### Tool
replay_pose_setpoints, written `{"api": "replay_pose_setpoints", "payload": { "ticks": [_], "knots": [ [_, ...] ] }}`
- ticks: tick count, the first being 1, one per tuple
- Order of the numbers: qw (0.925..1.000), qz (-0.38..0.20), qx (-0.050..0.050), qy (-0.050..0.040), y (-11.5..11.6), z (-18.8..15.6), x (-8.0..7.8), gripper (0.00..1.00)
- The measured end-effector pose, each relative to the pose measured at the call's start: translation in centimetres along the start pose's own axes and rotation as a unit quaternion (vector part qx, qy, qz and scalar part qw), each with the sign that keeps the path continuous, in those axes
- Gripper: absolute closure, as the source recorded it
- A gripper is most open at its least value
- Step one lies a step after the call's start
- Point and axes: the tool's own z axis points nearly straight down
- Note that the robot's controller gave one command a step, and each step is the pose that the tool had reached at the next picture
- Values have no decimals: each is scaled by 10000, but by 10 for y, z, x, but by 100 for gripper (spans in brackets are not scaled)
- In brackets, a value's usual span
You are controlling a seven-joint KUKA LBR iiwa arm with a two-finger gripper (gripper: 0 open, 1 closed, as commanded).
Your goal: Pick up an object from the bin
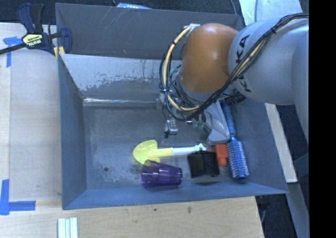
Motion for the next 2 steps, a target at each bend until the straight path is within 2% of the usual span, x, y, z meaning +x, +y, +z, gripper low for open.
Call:
{"api": "replay_pose_setpoints", "payload": {
  "ticks": [1,2],
  "knots": [
    [10000,5,-2,-38,0,-5,-2,0],
    [9996,-288,-3,-64,-6,31,33,0]
  ]
}}
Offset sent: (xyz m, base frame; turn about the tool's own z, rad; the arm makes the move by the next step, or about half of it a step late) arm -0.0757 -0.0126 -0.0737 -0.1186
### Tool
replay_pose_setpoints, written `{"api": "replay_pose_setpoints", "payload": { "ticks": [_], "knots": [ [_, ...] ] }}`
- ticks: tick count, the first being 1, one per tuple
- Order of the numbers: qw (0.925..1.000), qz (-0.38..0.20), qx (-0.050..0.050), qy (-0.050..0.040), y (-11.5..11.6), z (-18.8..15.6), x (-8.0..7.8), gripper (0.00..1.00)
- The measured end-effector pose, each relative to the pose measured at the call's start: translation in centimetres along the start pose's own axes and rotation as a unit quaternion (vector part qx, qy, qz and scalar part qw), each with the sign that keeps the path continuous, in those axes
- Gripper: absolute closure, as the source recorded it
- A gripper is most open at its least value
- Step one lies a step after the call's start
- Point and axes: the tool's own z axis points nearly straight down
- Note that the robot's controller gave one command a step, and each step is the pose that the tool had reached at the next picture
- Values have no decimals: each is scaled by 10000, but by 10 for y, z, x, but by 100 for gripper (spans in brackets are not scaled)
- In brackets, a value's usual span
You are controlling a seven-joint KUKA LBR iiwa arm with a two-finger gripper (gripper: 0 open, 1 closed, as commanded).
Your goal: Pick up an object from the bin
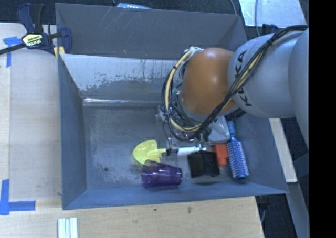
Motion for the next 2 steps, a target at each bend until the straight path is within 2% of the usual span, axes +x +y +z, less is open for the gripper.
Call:
{"api": "replay_pose_setpoints", "payload": {
  "ticks": [1,2],
  "knots": [
    [9978,-663,8,-24,23,35,18,0],
    [9961,-876,-3,-50,16,40,33,0]
  ]
}}
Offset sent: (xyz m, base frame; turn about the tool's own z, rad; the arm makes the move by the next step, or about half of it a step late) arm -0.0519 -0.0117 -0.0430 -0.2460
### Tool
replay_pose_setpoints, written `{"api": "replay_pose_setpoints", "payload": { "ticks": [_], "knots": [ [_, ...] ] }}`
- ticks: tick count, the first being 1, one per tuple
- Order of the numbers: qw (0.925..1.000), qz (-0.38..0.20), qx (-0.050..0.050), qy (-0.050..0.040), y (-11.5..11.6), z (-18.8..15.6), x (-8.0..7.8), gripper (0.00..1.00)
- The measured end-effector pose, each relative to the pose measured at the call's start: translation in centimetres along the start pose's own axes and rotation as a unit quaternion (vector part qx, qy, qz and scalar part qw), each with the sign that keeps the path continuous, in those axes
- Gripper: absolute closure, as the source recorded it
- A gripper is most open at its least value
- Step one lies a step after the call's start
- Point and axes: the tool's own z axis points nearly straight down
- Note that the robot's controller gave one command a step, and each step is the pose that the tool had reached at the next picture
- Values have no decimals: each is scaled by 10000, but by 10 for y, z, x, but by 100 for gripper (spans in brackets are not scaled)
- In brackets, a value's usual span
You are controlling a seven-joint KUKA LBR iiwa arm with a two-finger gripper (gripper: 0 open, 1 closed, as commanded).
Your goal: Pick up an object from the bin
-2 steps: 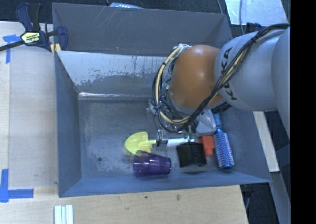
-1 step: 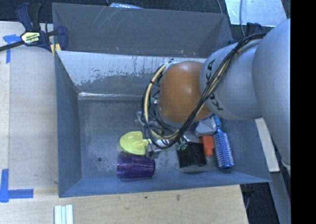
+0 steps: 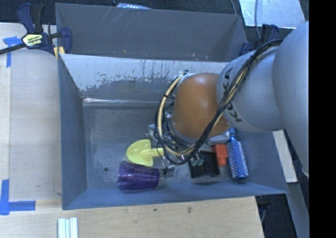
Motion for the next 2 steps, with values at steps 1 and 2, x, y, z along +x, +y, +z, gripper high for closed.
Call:
{"api": "replay_pose_setpoints", "payload": {
  "ticks": [1,2],
  "knots": [
    [9956,-932,4,8,70,2,11,100],
    [9957,-931,4,8,70,2,11,100]
  ]
}}
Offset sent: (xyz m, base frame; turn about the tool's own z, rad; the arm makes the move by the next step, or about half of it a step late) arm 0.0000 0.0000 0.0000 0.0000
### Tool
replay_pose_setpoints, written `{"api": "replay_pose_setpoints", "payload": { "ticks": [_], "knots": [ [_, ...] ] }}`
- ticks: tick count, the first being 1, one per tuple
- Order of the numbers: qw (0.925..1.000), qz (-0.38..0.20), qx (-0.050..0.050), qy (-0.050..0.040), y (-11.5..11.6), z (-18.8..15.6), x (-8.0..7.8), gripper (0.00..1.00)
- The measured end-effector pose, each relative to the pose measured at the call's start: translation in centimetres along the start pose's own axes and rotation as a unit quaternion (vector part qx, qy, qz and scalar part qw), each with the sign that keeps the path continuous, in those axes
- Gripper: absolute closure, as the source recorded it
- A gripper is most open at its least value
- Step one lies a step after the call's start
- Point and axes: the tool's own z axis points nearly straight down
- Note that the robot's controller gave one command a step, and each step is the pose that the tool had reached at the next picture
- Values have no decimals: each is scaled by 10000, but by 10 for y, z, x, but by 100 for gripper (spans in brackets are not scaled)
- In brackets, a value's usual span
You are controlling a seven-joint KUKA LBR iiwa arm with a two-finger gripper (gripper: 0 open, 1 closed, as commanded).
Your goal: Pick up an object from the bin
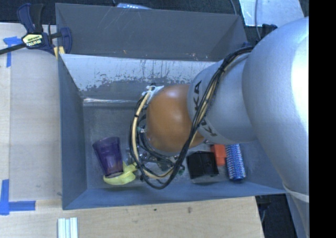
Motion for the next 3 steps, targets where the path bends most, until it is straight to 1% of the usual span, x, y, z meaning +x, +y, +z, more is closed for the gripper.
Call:
{"api": "replay_pose_setpoints", "payload": {
  "ticks": [1,2,3],
  "knots": [
    [9998,177,-7,36,-6,-36,0,100],
    [9998,182,6,-30,-11,-72,-5,100],
    [9998,-206,-7,23,-19,-149,-5,100]
  ]
}}
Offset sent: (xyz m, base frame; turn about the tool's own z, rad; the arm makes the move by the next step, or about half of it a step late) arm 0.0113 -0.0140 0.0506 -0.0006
